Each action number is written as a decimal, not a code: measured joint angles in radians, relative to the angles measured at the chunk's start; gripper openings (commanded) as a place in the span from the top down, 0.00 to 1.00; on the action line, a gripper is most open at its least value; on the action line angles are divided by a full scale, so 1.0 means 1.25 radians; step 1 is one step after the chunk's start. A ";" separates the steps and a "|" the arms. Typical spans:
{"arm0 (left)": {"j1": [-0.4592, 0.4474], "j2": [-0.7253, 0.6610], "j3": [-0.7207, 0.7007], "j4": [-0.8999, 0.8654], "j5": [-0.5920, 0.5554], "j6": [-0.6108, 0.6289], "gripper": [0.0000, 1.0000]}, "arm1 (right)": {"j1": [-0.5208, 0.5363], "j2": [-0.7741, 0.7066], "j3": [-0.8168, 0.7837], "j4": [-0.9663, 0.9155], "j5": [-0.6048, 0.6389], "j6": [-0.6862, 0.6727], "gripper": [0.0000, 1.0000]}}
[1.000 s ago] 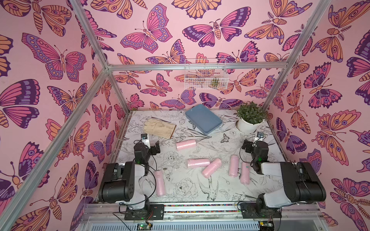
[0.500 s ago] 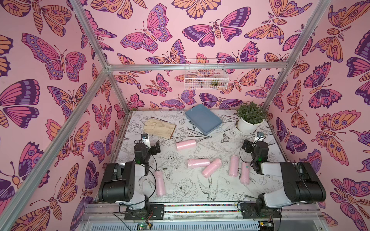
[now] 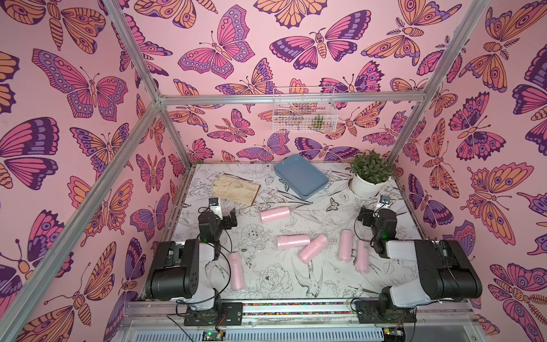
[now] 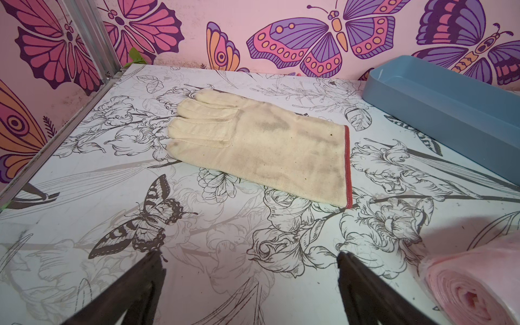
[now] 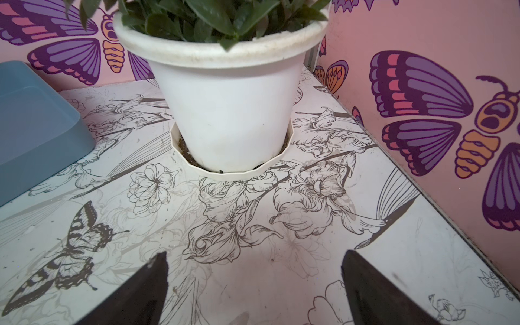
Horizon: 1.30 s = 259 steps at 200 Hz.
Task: Put the roll of trash bags into the storage box
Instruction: Move the storage box to the center of the board.
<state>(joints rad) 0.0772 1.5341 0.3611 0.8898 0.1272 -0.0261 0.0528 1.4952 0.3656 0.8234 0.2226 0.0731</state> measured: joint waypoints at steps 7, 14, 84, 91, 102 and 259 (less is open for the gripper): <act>0.000 0.000 0.000 0.000 0.000 0.000 0.00 | 0.000 0.000 0.000 0.000 0.000 0.000 0.01; 0.000 0.000 0.000 0.000 0.000 0.000 0.00 | 0.000 0.000 0.000 0.000 0.000 0.000 0.01; -0.004 0.000 0.000 0.000 -0.006 0.000 0.00 | -0.006 0.000 0.001 0.000 -0.006 0.000 0.01; -0.005 0.000 0.000 0.000 -0.007 0.000 0.00 | -0.006 0.000 0.001 0.000 -0.006 0.000 0.01; -0.005 0.000 0.000 0.000 -0.009 0.000 0.00 | -0.006 0.000 0.001 0.000 -0.010 -0.002 0.01; -0.092 -0.360 0.120 -0.479 -0.028 -0.153 0.00 | 0.228 0.363 0.887 -0.922 -0.167 0.283 0.04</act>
<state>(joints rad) -0.0380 1.0836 0.5114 0.2905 0.0925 -0.2176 0.3382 1.9491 1.4750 -0.3286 0.0135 0.4267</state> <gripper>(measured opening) 0.997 0.965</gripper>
